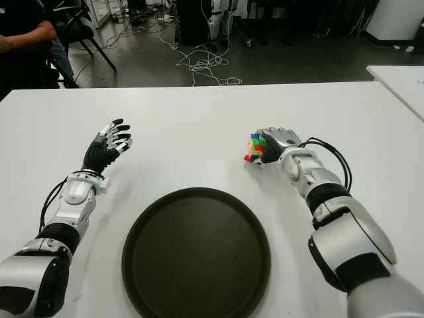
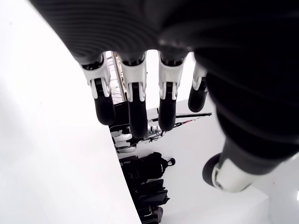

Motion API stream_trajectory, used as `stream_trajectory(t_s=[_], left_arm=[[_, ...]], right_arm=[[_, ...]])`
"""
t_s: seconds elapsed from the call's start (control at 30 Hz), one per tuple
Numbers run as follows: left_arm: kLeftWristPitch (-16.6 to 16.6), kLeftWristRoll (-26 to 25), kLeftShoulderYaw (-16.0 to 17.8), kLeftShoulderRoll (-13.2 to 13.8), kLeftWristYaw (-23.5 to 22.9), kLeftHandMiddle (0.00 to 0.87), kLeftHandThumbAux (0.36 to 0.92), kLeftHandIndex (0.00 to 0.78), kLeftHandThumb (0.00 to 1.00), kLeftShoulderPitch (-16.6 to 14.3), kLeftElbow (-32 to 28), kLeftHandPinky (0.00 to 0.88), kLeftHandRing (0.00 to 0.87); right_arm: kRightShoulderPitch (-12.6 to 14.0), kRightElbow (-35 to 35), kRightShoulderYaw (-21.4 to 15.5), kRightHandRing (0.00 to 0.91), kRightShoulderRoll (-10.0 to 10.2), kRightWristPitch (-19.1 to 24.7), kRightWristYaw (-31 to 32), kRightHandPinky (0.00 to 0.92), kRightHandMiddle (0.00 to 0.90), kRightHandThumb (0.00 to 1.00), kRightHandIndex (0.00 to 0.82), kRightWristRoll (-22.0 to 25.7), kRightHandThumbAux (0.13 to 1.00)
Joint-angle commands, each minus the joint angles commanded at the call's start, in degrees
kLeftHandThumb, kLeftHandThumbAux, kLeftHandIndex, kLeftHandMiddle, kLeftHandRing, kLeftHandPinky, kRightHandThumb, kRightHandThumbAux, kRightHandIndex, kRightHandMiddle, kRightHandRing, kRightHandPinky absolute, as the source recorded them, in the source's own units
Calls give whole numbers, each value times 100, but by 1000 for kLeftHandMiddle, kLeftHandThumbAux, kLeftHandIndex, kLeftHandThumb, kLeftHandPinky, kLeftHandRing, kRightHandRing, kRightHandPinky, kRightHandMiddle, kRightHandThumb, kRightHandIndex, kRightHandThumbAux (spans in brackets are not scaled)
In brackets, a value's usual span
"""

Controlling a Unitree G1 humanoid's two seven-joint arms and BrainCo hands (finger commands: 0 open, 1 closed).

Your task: Pick up the Rubik's Cube and put it in the plate

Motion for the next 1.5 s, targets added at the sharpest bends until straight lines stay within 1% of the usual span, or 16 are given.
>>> stream_trajectory(t_s=[0.13,0.23,0.27,0.33,0.37,0.5,0.63,0.7,0.77,0.9,1.1,1.23,1.3,1.37,1.43,1.5], left_arm=[[-7,9,-5,6,11,202,698,116,162,-5,-4,194,200],[17,10,-10,6,0,203,696,116,164,-13,-2,198,203],[25,14,-14,7,0,205,694,115,165,-17,0,186,202],[36,40,-32,8,20,206,690,114,162,-26,6,174,201],[38,47,-38,9,25,204,685,114,158,-29,7,171,200],[50,42,-36,0,19,202,682,113,156,-34,13,169,198],[54,20,-20,-14,8,200,689,111,165,-39,22,169,194],[49,13,-13,-19,12,200,685,108,160,-40,29,172,195],[43,6,-7,-24,10,199,682,107,155,-42,37,172,195],[46,-2,0,-31,10,198,680,107,150,-49,48,187,197],[49,5,-2,-32,18,199,682,114,159,-63,68,200,202],[43,19,-13,-25,21,204,683,114,161,-63,66,199,206],[33,20,-13,-24,23,205,682,114,159,-62,65,194,206],[30,15,-9,-25,22,205,683,113,157,-62,64,187,204],[33,9,-4,-27,20,200,686,110,155,-61,62,176,197],[35,7,-3,-28,21,197,690,108,153,-61,64,174,193]], right_arm=[[358,-1170,-214,566,-278,-54,-95,523,564,688,419,74,738],[904,-2683,-491,559,-490,126,-142,516,552,688,418,42,738],[1030,-3020,-555,551,-522,172,-166,509,544,689,417,24,738],[1431,-4000,-762,536,-578,343,-243,497,532,690,416,-52,738],[1571,-4324,-839,513,-600,411,-239,468,515,690,415,-77,738],[1890,-4973,-1012,479,-635,552,-224,422,491,691,414,-141,737],[2161,-5599,-1202,474,-638,591,-179,399,490,691,414,-120,736],[2364,-5960,-1337,476,-650,556,-168,395,495,692,414,-62,736],[2486,-6159,-1447,481,-622,456,-228,399,503,692,415,21,735],[2584,-6302,-1577,513,-530,323,-258,443,522,694,417,81,734],[2670,-6266,-1695,554,-415,-294,-381,507,537,695,419,301,734],[2746,-6055,-1479,560,-224,-669,-494,533,534,696,418,234,735],[2801,-5951,-1238,558,-33,-783,-480,544,531,696,418,134,736],[2922,-6036,-982,556,102,-849,-213,550,527,695,418,172,736],[3123,-6311,-768,551,64,-977,324,551,521,695,417,475,736],[3250,-6496,-695,547,-38,-1101,749,551,517,695,417,759,735]])
